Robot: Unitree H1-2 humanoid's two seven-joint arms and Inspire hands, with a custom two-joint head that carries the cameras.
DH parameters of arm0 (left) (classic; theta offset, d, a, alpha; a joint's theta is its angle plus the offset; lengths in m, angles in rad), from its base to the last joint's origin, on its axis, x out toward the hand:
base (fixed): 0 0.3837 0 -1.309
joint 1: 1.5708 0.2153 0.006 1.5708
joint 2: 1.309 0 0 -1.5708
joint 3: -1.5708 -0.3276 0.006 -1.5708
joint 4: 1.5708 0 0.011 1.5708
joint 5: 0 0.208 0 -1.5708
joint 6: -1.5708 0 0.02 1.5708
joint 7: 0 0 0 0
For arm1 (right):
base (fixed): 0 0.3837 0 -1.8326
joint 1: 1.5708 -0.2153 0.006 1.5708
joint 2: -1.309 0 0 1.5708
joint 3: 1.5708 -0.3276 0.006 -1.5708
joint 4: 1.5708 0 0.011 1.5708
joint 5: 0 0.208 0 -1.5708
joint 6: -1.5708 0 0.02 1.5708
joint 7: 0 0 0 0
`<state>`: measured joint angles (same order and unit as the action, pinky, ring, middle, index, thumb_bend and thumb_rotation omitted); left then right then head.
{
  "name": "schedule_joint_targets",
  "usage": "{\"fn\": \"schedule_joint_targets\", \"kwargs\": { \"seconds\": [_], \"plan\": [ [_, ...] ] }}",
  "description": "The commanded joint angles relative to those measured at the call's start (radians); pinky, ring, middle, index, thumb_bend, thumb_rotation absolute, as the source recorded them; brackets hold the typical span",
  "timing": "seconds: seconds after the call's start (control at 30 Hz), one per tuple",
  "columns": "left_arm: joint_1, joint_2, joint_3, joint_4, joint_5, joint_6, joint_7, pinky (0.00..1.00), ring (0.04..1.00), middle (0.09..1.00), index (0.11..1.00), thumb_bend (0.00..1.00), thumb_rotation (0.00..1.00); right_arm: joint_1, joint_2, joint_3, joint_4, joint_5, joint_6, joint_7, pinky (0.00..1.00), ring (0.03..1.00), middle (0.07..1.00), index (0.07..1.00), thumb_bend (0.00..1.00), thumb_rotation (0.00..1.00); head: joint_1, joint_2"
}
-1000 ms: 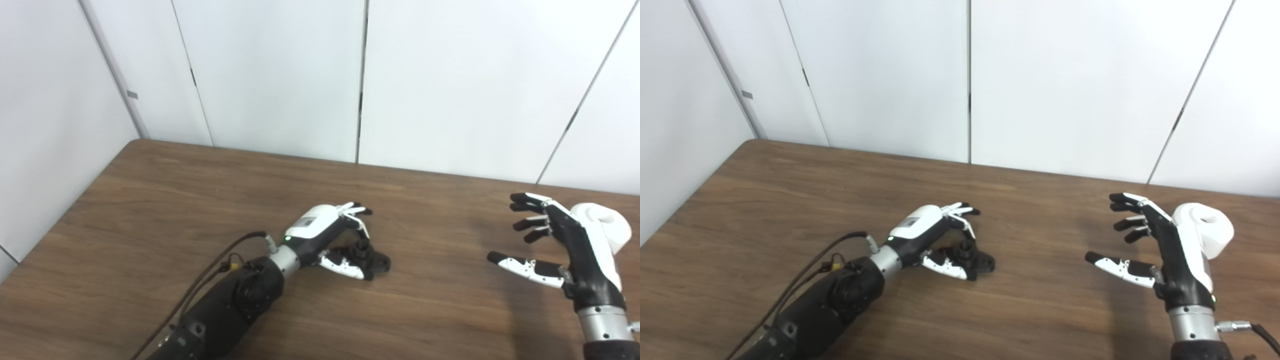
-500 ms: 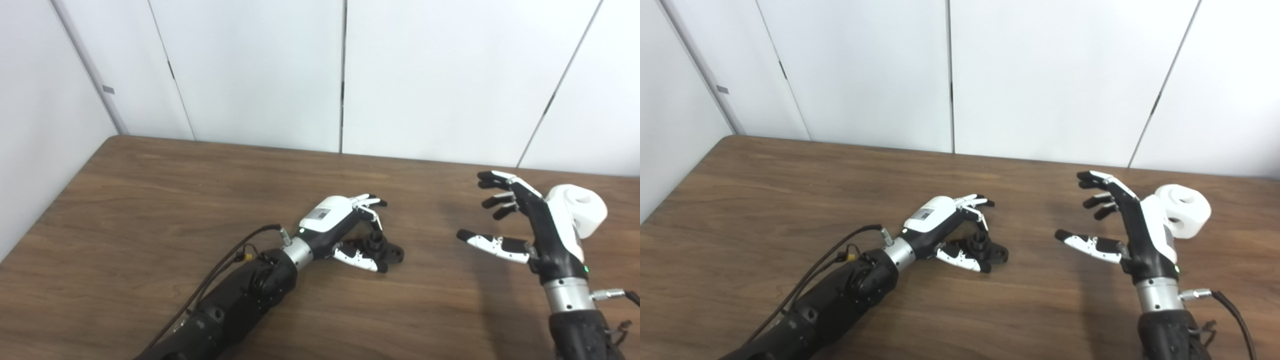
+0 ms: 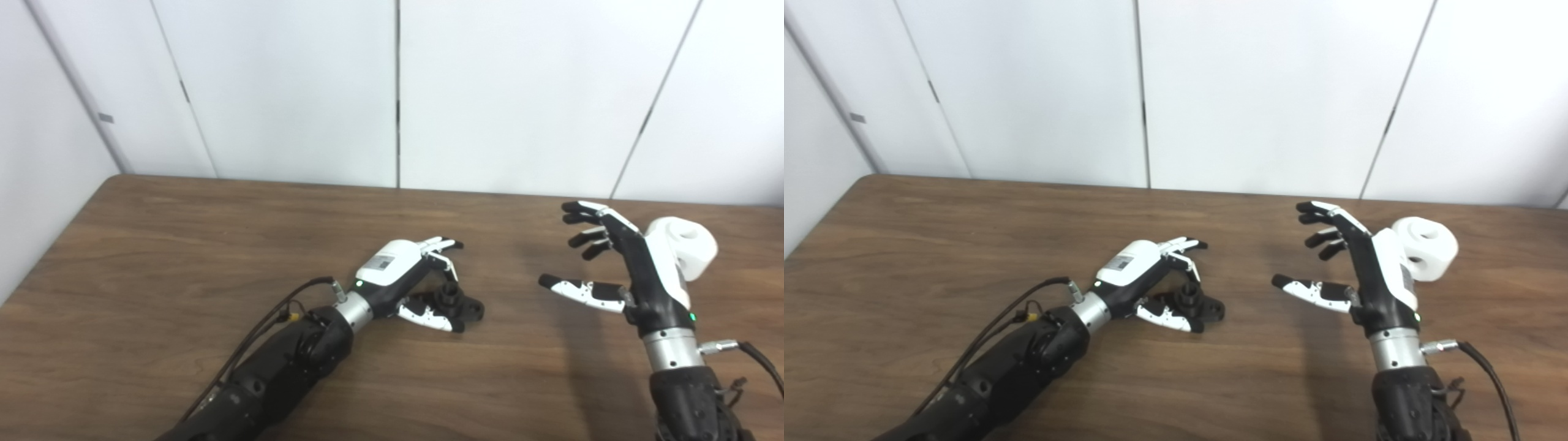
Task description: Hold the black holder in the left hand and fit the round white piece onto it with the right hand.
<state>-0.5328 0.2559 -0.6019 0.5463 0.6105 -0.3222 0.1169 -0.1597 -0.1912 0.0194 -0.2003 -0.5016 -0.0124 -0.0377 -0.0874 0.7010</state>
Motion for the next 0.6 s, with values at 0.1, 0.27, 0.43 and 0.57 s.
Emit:
{"fn": "schedule_joint_targets", "kwargs": {
  "seconds": [0.1,0.27,0.43,0.57],
  "plan": [
    [0.046,0.035,-0.040,0.031,0.088,0.064,-0.085,0.88,0.943,0.921,0.490,0.52,0.07,-0.032,0.001,-0.001,-0.039,-0.007,-0.008,-0.016,0.46,0.582,0.711,0.744,0.58,0.13,0.004,0.001],
    [0.049,0.061,-0.025,0.026,0.089,0.064,-0.082,0.87,0.943,0.912,0.490,0.52,0.07,-0.032,0.001,0.000,-0.036,-0.007,-0.014,-0.019,0.45,0.580,0.712,0.744,0.58,0.13,0.001,0.000],
    [0.053,0.075,-0.011,0.005,0.090,0.077,-0.090,0.85,0.931,0.909,0.532,0.76,0.12,-0.033,0.002,0.001,-0.041,-0.012,-0.010,-0.018,0.45,0.581,0.711,0.744,0.58,0.13,0.005,0.003],
    [0.055,0.087,-0.002,-0.018,0.094,0.086,-0.110,0.85,0.933,0.915,0.589,0.99,0.19,-0.034,0.002,-0.001,-0.040,-0.009,-0.011,-0.018,0.46,0.585,0.714,0.746,0.58,0.15,0.009,0.006]
  ]
}}
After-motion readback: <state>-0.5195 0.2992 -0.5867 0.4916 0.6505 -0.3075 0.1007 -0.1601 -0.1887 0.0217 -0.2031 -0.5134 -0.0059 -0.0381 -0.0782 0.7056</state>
